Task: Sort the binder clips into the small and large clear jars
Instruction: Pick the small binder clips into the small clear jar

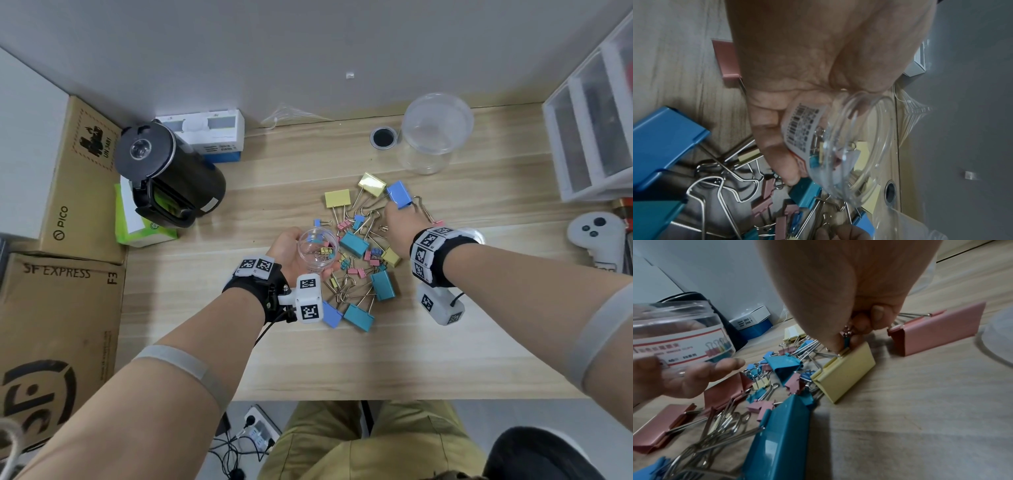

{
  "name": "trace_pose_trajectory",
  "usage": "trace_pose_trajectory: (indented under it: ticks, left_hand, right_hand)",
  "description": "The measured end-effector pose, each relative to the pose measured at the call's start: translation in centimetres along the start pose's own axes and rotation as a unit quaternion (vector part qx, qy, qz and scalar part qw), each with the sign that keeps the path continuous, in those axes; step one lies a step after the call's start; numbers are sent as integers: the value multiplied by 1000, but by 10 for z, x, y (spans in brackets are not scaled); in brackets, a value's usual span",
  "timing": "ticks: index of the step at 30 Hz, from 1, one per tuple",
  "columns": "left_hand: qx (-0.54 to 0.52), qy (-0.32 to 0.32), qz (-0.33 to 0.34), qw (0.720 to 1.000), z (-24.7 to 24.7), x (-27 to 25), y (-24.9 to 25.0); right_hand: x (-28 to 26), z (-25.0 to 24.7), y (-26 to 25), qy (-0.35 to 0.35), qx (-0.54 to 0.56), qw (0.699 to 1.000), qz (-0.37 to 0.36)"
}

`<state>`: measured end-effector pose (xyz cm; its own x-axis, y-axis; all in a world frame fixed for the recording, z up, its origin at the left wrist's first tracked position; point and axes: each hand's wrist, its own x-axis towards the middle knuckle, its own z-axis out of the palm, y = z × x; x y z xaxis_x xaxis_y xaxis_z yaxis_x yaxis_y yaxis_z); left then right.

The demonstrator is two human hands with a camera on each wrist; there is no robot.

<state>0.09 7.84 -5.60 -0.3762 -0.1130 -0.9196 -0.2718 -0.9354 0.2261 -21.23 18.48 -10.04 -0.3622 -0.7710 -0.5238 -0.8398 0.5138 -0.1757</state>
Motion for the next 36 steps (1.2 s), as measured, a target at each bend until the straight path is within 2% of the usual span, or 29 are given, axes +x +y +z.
trace_pose_trajectory:
  ticks: [4,7,9,11,14,16,19,21,23,25,27,30,32,34,36]
  left_hand:
    - [-2,7,2,1000,2,0,-1]
    - [2,9,5,1000,8,0,-2]
    - [0,13,14,1000,13,-1,-3]
    - [-4,11,24,1000,18,0,-3]
    - [-10,16,31,999,23,2,-3]
    - [-1,15,38,999,26,2,-2]
    - [3,9,40,999,30,-1,-2]
    - [6,7,41,999,28,-3,-2]
    - [5,10,44,999,25,-4,-2]
    - [-9,11,42,999,20,-3,-3]
    - [-31,12,36,999,16,-2,-3]
    - [-42,22,35,998,12,-4,-3]
    - [-42,22,36,998,8,-5,-4]
    - [-47,13,33,998,5,-6,-5]
    - [-49,13,29,998,2,-5,-6]
  right_hand:
    - [-5,-14,0,24,119,993,-4]
    - [-10,-34,-7,70,250,966,-14]
    - [-15,-49,-18,47,317,947,-35]
    - [-19,-60,-34,-13,358,930,-79]
    - [-24,-69,-55,-75,278,947,-139]
    - [-30,-71,-65,-74,187,966,-161]
    - [-36,-72,-71,-70,152,970,-176]
    - [-37,-73,-71,-93,184,964,-169]
    - [-38,-73,-68,-104,262,945,-164]
    - [-36,-73,-64,-70,346,923,-151]
    - [-31,-69,-55,-13,369,920,-127]
    - [-28,-59,-34,22,274,956,-104]
    - [-32,-48,-20,-14,185,977,-105]
    - [-37,-34,-8,-64,128,984,-106]
    - [-42,-22,1,-86,90,986,-112]
